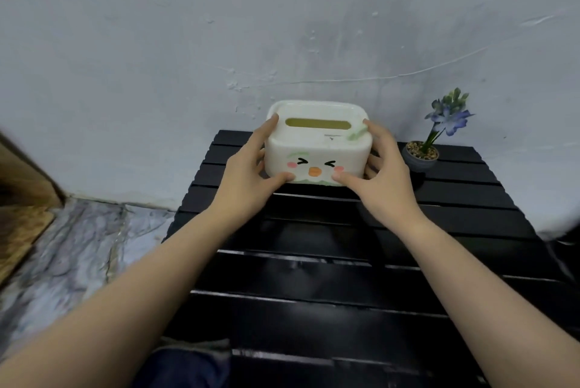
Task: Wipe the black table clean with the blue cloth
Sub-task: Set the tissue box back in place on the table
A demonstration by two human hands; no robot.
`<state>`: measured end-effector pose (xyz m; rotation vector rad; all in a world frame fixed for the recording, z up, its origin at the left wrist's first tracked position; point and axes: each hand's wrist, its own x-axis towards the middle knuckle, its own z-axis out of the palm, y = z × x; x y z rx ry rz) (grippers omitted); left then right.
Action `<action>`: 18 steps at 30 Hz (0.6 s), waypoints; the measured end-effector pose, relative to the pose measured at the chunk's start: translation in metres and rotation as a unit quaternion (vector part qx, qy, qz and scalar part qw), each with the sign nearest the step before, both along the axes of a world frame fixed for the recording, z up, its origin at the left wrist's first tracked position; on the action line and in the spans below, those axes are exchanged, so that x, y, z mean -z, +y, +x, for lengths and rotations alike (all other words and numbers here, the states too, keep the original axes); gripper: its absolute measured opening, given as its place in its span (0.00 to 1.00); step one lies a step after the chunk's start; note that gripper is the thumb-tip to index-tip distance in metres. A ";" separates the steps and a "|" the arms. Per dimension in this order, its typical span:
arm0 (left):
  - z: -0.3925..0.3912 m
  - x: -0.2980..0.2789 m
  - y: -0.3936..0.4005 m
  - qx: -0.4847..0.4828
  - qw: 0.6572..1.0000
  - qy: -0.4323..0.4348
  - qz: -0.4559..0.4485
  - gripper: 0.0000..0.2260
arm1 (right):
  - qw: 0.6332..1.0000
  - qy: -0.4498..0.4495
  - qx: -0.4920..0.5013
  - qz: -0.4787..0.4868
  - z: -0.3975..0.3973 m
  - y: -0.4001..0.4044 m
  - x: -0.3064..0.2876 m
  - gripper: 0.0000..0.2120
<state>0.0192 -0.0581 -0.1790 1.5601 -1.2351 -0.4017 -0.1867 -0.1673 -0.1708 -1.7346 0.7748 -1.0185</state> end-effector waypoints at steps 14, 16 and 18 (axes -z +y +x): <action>-0.045 0.012 0.091 0.006 0.999 0.010 0.039 0.40 | 1.000 0.016 -0.011 0.019 -0.052 0.087 0.014 0.39; -0.047 0.014 0.092 0.004 0.999 0.019 0.040 0.40 | 0.999 0.025 -0.011 0.020 -0.054 0.087 0.015 0.39; -0.048 0.014 0.092 0.003 0.999 0.019 0.042 0.40 | 0.999 0.033 -0.014 0.018 -0.055 0.086 0.014 0.39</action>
